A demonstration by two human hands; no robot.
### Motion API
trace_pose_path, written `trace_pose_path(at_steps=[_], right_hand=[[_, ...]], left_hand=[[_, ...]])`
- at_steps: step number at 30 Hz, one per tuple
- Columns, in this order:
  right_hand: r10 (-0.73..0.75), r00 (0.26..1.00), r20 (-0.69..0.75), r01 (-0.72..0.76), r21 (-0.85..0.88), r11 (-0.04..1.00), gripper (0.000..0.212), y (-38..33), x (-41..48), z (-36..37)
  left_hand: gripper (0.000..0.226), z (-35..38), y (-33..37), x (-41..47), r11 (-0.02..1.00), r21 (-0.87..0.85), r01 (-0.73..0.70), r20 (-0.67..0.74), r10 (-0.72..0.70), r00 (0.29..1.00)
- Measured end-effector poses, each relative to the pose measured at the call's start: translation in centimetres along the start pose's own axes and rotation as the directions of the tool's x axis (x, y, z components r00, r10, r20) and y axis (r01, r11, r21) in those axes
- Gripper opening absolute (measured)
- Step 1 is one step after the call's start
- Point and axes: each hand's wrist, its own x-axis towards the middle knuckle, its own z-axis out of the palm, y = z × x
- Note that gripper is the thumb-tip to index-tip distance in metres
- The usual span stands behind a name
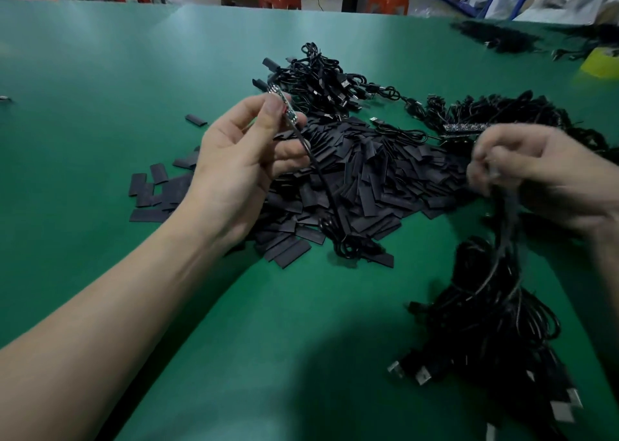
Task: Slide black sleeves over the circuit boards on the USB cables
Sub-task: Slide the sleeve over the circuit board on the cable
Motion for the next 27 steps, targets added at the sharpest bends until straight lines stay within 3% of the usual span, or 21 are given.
trace_pose_path(at_steps=[2,5,7,10,12,16,19,21,24,25,27], right_hand=[[0.053,0.998,-0.04,-0.06,-0.183,0.981,0.048,-0.1,0.3,0.3],[-0.042,0.986,-0.164,-0.037,-0.452,0.891,0.04,-0.3,1.2,2.1],[-0.115,0.969,-0.221,-0.004,-0.477,0.879,0.041,-2.0,1.9,4.0],[-0.168,0.986,-0.018,0.146,-0.413,0.899,0.049,-3.9,2.9,8.0],[-0.178,0.981,0.071,0.192,-0.345,0.919,0.038,-4.3,3.5,11.2],[-0.199,0.98,0.026,0.201,-0.106,0.974,0.017,-4.5,3.8,14.8],[-0.202,0.979,-0.026,0.203,0.051,0.978,0.018,-5.5,3.3,14.5],[-0.212,0.973,-0.089,0.221,0.106,0.969,0.023,-6.5,3.0,13.2],[-0.269,0.947,-0.176,0.302,0.203,0.931,0.026,-8.5,2.5,10.0],[-0.289,0.937,-0.195,0.323,0.17,0.931,0.026,-9.1,2.3,8.7],[-0.333,0.919,-0.212,0.333,-0.035,0.942,0.029,-9.8,2.0,6.5]], left_hand=[[0.011,0.0,0.0,0.0,1.0,0.022,-0.004,0.024,0.003,1.0],[0.015,-0.2,-0.1,-0.1,0.989,0.148,-0.029,0.032,0.024,0.999],[0.019,-0.4,-0.4,-0.1,0.962,0.261,-0.078,0.027,0.074,0.997],[0.014,-0.4,-0.8,-0.2,0.929,0.335,-0.156,0.052,0.147,0.988],[0.005,-0.5,-1.0,-0.1,0.916,0.363,-0.173,0.043,0.169,0.985],[0.007,-0.7,-1.0,-0.1,0.897,0.391,-0.206,0.055,0.201,0.978],[0.015,-1.0,-0.7,-0.1,0.833,0.477,-0.281,0.145,0.241,0.96],[0.015,-1.7,-0.3,0.4,0.71,0.624,-0.326,0.251,0.213,0.944],[0.015,-3.5,0.6,1.4,0.316,0.824,-0.47,0.488,0.024,0.872],[0.02,-3.9,0.9,1.6,0.192,0.836,-0.514,0.532,-0.056,0.845],[0.031,-4.5,1.4,1.7,0.043,0.843,-0.536,0.534,-0.189,0.824]])
